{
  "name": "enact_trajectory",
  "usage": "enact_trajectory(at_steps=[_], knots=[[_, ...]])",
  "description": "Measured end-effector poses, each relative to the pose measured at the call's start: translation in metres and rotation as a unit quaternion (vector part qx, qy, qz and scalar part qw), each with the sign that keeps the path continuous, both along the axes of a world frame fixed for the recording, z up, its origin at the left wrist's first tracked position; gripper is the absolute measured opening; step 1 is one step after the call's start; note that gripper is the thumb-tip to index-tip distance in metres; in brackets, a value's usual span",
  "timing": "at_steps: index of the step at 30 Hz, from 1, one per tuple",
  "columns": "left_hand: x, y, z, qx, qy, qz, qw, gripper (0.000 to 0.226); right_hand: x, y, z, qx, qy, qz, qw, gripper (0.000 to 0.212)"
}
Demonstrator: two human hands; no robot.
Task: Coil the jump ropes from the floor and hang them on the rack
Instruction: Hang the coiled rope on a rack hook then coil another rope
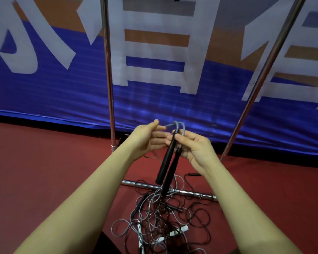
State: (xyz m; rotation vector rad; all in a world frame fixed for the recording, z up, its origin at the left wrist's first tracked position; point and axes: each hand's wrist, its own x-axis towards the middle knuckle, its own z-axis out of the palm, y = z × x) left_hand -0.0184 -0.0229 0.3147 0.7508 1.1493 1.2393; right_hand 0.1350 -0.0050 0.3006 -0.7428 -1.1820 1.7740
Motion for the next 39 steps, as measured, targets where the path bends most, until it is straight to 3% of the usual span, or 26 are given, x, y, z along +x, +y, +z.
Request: enact_trajectory(at_steps=[3,7,10,14,20,25,28,35,39], knots=[[0.007,-0.006,-0.007,-0.002,0.109,-0.102,0.989,0.039,0.005,0.007,0.000,-0.008,0.050,-0.082,0.995,0.013],[0.017,-0.011,-0.013,0.053,0.159,-0.136,0.977,0.027,0.008,0.010,0.000,-0.016,0.083,-0.135,0.987,0.013],[0.017,-0.010,-0.015,0.081,0.159,-0.138,0.974,0.014,0.009,0.010,0.001,-0.026,0.092,-0.136,0.986,0.012],[0.017,-0.011,-0.015,0.067,0.132,-0.150,0.978,0.017,0.011,0.008,0.002,-0.045,0.080,-0.110,0.990,0.011],[0.009,-0.002,-0.019,0.048,0.035,-0.070,0.996,0.013,0.014,0.008,0.001,-0.076,0.026,-0.112,0.990,0.012],[0.009,-0.002,-0.025,0.069,0.101,-0.068,0.990,0.025,0.013,0.009,0.007,-0.113,0.130,-0.100,0.980,0.014],[0.009,0.002,-0.026,0.080,0.081,-0.035,0.993,0.018,0.012,0.008,0.012,-0.118,0.179,-0.106,0.971,0.017],[0.014,-0.007,-0.029,0.101,0.118,-0.174,0.972,0.017,0.012,0.014,0.014,-0.110,0.280,-0.153,0.941,0.020],[0.020,-0.011,-0.025,0.089,0.084,-0.213,0.969,0.015,0.013,0.017,0.011,-0.108,0.301,-0.157,0.934,0.019]])
